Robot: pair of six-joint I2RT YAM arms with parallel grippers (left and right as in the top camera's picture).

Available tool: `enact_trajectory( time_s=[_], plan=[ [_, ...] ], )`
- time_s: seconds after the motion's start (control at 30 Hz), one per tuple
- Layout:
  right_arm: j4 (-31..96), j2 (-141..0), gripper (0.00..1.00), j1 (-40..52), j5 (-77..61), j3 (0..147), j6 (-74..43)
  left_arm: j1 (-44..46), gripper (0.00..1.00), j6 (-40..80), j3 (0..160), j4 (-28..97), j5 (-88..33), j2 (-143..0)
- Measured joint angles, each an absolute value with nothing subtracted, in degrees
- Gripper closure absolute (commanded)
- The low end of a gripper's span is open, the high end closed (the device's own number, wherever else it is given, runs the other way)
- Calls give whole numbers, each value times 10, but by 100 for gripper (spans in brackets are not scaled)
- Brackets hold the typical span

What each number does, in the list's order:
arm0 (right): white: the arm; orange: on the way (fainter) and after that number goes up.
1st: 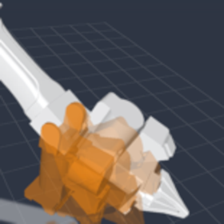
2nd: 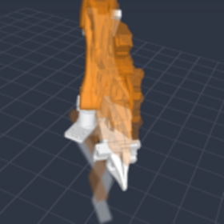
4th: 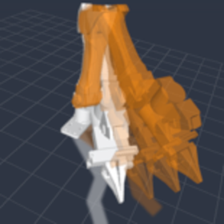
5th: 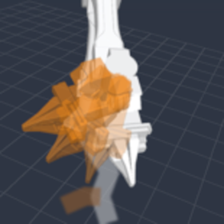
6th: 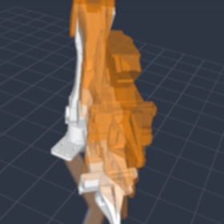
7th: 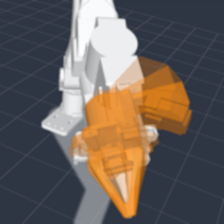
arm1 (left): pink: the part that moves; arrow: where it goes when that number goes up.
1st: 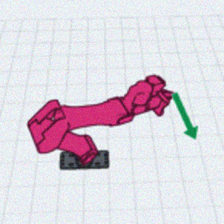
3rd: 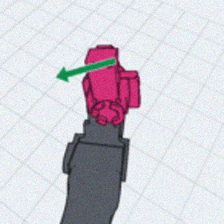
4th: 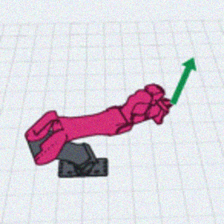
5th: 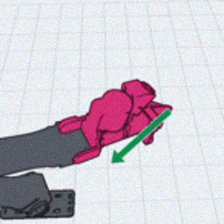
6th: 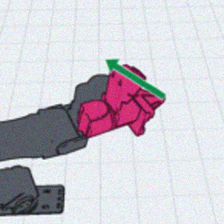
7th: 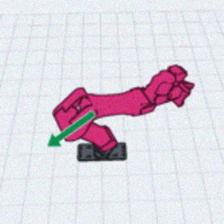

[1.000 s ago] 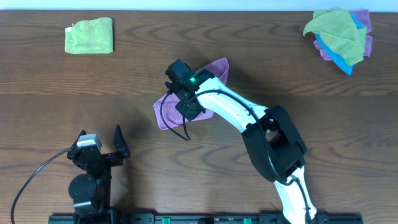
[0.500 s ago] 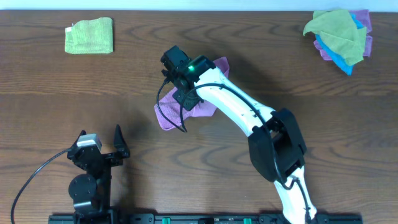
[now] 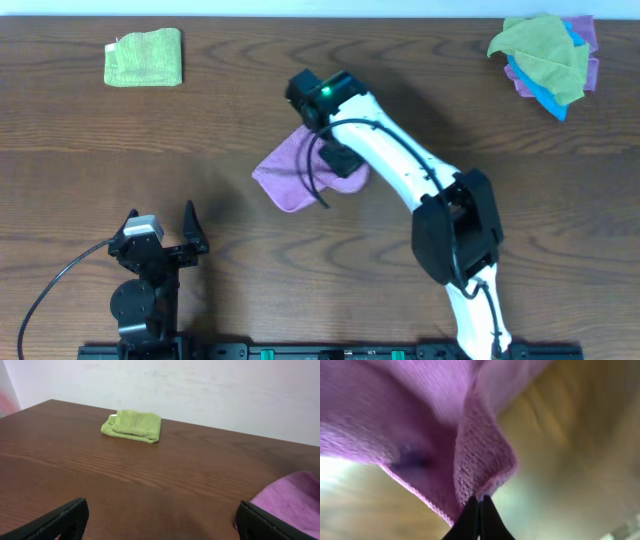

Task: Fold the cloth
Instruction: 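Drag the pink cloth leftward across the table with the right gripper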

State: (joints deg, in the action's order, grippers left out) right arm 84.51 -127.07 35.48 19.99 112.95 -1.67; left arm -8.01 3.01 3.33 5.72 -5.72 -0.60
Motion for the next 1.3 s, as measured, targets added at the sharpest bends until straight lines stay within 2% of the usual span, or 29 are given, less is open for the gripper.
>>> enact_trajectory(
  time_s=[0.17, 0.33, 0.57, 0.77, 0.97, 1.3],
  plan=[
    [919, -1259, 99, 308, 213, 1129, -69, -80, 5, 30, 33, 57, -57, -6],
    [967, -1252, 98, 255, 158, 1130, -69, -80, 5, 30, 33, 57, -57, -6],
    [967, -1246, 99, 209, 163, 1130, -100, -80, 5, 30, 33, 57, -57, -6],
    [868, -1232, 99, 196, 132, 1132, -86, -80, 5, 30, 33, 57, -57, -6],
    [672, -1230, 99, 218, 64, 1134, -38, -80, 5, 30, 33, 57, -57, -6],
    [591, -1230, 99, 248, -11, 1216, -23, -80, 5, 30, 33, 57, -57, -6]
  ],
)
